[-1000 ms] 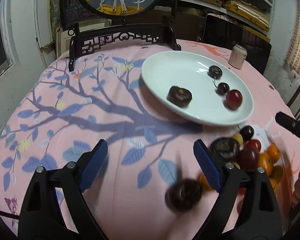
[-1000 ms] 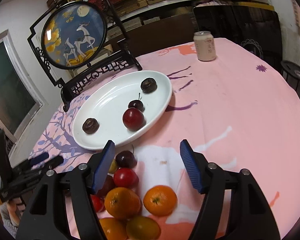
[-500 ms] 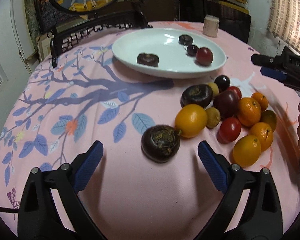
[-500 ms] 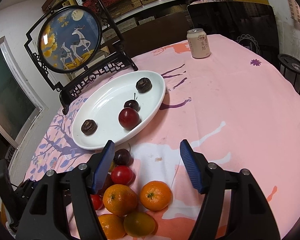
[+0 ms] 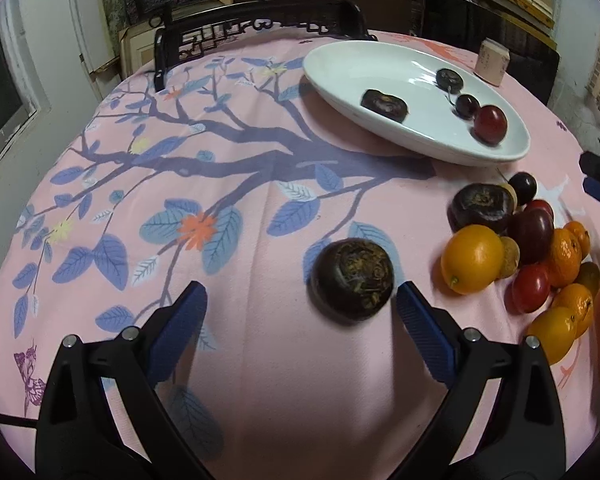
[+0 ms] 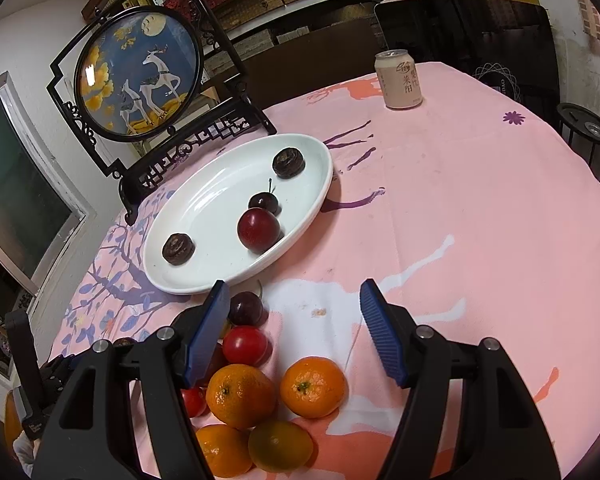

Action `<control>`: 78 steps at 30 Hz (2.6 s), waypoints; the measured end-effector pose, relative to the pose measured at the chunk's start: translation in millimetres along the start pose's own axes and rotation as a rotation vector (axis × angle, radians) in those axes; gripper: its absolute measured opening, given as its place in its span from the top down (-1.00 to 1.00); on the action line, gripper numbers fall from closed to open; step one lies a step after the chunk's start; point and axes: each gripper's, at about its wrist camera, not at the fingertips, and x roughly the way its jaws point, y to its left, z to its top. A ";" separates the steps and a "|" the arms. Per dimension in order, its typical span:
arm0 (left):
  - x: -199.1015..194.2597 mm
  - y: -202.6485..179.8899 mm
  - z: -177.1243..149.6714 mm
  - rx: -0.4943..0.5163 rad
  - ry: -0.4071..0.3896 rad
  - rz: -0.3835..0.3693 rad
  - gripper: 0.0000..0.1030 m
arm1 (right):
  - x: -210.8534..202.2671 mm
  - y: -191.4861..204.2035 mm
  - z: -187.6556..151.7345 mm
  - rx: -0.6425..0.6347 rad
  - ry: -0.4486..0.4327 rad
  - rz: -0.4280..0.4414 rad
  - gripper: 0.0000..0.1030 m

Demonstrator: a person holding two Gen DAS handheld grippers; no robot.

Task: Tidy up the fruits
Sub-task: 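Grasp a dark brown fruit with the left gripper while the right grasps a tangerine, then carry both fruits to the white plate and open both grippers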

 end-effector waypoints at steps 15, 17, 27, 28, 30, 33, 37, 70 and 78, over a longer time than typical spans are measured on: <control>-3.8 -3.8 4.5 0.025 -0.046 -0.010 -0.55 | 3.3 0.9 -3.2 -0.013 0.028 0.006 -0.32; -0.6 -5.1 4.3 0.034 -0.032 -0.021 -0.34 | 1.1 -3.0 -11.2 -0.016 0.060 0.017 -0.31; -1.3 -3.7 4.4 0.028 -0.035 -0.027 -0.26 | -13.5 -24.6 -36.7 0.036 0.093 0.061 -0.29; -1.4 -3.5 4.5 0.027 -0.035 -0.027 -0.25 | -11.9 -22.0 -37.6 0.025 0.097 0.053 -0.28; -1.9 -3.3 4.4 0.026 -0.036 -0.026 -0.23 | -9.3 -19.6 -39.3 0.012 0.106 0.043 -0.25; -3.0 -3.0 4.5 0.021 -0.040 -0.023 -0.09 | -7.2 -15.6 -40.9 -0.016 0.108 0.022 -0.20; -2.6 -2.7 4.8 0.022 -0.040 -0.021 0.05 | 0.1 -8.1 -44.5 -0.064 0.128 -0.005 0.02; -29.3 -2.9 20.9 0.019 -0.201 0.023 0.21 | -19.8 1.8 -35.2 -0.098 0.011 0.026 0.29; -27.1 -6.4 91.0 0.025 -0.216 0.023 0.21 | -22.6 36.2 20.3 -0.166 -0.025 0.046 0.29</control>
